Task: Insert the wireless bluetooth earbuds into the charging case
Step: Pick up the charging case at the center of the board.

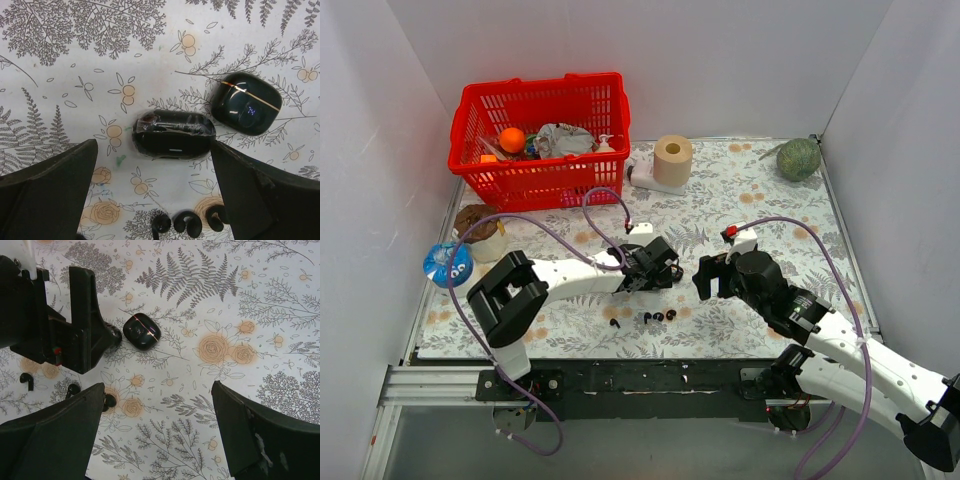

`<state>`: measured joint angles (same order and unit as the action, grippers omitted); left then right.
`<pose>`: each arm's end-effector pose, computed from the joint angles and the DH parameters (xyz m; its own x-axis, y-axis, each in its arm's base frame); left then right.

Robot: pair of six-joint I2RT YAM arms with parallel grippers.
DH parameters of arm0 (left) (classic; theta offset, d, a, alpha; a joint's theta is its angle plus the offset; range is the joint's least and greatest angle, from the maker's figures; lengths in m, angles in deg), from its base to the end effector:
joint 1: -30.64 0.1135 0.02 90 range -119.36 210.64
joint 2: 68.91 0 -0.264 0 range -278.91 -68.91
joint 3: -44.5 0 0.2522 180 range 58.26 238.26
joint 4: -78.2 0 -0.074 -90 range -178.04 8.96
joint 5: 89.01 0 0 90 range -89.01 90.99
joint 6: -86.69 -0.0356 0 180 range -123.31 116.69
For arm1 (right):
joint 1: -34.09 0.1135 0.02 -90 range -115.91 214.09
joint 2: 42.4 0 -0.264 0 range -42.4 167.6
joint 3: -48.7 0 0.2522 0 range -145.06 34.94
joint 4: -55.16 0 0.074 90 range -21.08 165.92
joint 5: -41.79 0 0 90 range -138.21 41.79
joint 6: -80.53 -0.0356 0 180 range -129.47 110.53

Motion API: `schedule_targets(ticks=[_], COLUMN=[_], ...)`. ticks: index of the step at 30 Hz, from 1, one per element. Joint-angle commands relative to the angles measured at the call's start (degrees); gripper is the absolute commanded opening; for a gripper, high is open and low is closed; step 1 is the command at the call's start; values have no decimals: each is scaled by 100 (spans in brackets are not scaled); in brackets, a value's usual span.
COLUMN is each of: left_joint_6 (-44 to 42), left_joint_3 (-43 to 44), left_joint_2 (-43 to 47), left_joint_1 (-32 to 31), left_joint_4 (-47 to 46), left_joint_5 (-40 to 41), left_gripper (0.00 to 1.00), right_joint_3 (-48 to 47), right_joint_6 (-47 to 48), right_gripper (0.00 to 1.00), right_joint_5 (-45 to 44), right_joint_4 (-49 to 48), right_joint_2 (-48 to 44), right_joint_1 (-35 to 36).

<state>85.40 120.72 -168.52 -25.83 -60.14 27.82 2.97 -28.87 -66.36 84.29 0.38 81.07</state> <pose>0.2013 -0.2747 0.1778 -0.6498 -0.6344 -0.4186 -0.4863 0.7703 -0.4125 0.1274 0.1203 0.2582 -0.4513 -0.0210 -0.8921 -0.3754 0.9114 0.1685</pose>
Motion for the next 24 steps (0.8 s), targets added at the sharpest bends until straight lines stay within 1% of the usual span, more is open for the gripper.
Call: schedule_targets(ticks=[1,15,24], left_joint_6=[-55,-178,-468], left_joint_3=[363,364,267], left_joint_2=[-111,-383,-436], left_joint_1=[4,-5,-5], left_joint_4=[75,-127,-311], left_joint_5=[200,-11,-116], left_gripper=[98,98,98], right_joint_3=[-38,41,59], right_joint_6=[-55,-90,-108], right_gripper=[95,95,95], right_joint_5=[13,49,31], right_joint_4=[36,44,132], right_joint_2=[-25,-77,-148], right_joint_1=[4,4,4])
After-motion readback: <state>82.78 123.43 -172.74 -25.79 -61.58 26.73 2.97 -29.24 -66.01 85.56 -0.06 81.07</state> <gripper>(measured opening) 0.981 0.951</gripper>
